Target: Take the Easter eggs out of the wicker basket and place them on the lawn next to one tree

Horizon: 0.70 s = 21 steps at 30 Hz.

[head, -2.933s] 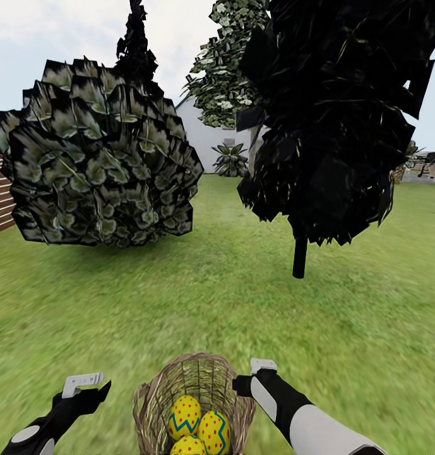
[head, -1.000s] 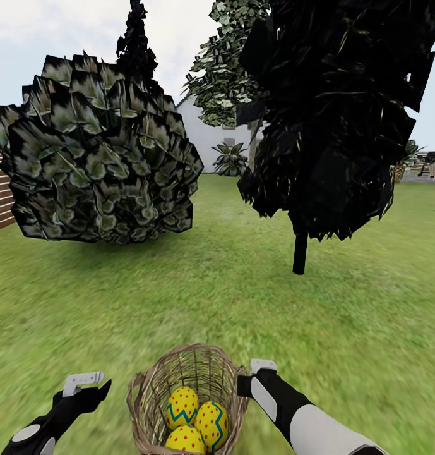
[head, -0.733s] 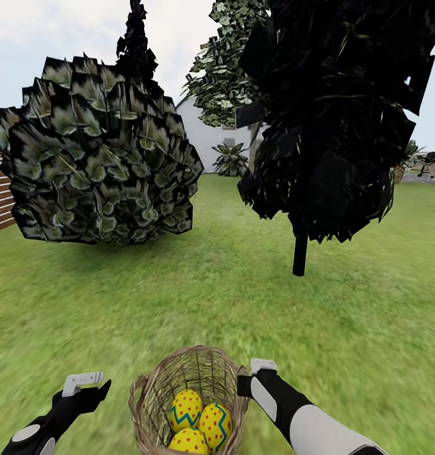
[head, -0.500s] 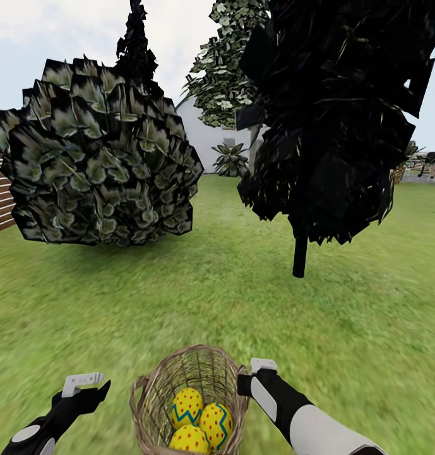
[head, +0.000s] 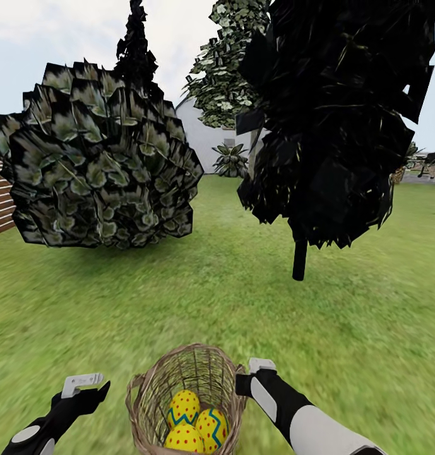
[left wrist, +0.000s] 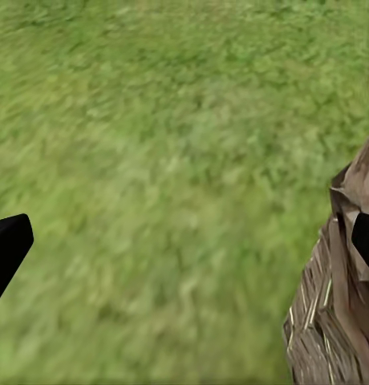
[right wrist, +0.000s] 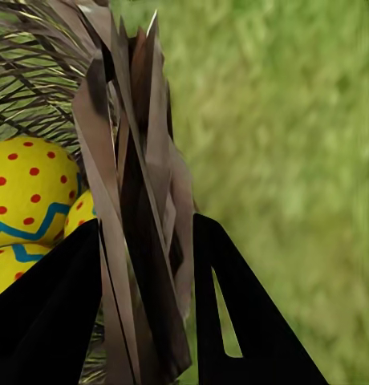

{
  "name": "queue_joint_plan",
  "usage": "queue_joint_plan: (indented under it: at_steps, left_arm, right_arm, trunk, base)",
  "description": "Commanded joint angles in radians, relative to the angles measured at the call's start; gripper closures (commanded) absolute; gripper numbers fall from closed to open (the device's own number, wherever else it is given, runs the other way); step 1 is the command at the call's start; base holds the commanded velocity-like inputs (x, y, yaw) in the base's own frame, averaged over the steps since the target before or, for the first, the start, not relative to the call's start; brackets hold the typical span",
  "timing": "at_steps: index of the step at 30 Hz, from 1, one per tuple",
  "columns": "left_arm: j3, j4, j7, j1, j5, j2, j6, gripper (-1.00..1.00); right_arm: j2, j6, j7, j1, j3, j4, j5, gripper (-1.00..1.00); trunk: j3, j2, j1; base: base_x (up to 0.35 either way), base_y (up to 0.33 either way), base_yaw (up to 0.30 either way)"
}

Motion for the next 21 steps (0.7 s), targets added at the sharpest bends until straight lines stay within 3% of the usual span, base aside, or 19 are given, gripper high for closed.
queue_joint_plan:
  at_steps: [1, 21]
  left_arm:
    - [0.002, -0.001, -0.004, 0.0, 0.008, 0.0, 0.007, -1.0]
    - [0.002, -0.001, -0.006, 0.0, 0.007, 0.0, 0.006, -1.0]
  right_arm:
    - [0.0, 0.004, -0.007, -0.001, 0.002, -0.002, -0.009, 1.0]
    - [0.0, -0.01, -0.006, 0.001, 0.001, -0.004, -0.01, 1.0]
  trunk:
    - [0.002, 0.007, -0.004]
    - [0.065, 0.147, -0.081]
  base:
    - [0.0, 0.0, 0.0]
    - [0.0, 0.0, 0.0]
